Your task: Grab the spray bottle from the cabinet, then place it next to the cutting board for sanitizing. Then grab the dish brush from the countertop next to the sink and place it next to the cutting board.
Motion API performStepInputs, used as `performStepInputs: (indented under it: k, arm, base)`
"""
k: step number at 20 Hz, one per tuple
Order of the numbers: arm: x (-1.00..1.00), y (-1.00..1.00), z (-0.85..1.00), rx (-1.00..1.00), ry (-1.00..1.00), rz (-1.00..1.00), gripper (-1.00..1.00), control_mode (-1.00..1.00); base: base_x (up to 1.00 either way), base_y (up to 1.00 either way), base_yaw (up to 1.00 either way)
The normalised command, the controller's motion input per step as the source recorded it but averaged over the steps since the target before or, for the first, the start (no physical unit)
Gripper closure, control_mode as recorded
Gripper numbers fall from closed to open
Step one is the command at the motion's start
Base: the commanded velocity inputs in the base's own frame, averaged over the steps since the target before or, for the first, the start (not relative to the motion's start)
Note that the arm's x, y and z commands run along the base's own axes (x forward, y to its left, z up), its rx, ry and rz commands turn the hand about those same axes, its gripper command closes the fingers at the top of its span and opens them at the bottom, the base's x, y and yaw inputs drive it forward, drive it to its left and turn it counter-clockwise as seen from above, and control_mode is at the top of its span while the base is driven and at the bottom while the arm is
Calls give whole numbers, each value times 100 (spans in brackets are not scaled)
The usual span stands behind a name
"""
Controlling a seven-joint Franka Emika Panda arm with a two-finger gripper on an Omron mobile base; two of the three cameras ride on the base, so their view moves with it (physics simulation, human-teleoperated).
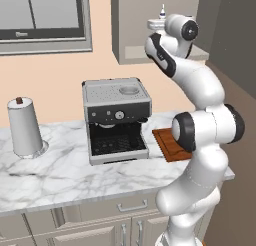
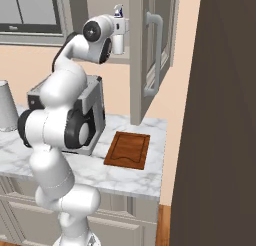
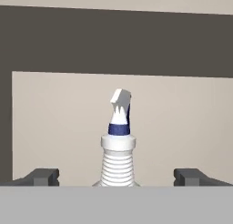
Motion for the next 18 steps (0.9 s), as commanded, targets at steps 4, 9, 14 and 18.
performStepInputs:
  k: [4,9,14,18]
  arm:
    - [33,0,-1,0,7,0,-100,-100]
    - [30,0,-3,0,4,0,-100,-100]
    - [13,0,0,0,0,0,-100,-100]
    - [18,0,0,0,1,0,-100,-100]
  base:
    - [0,0,0]
    - [0,0,0]
    - [0,0,0]
    - [0,0,0]
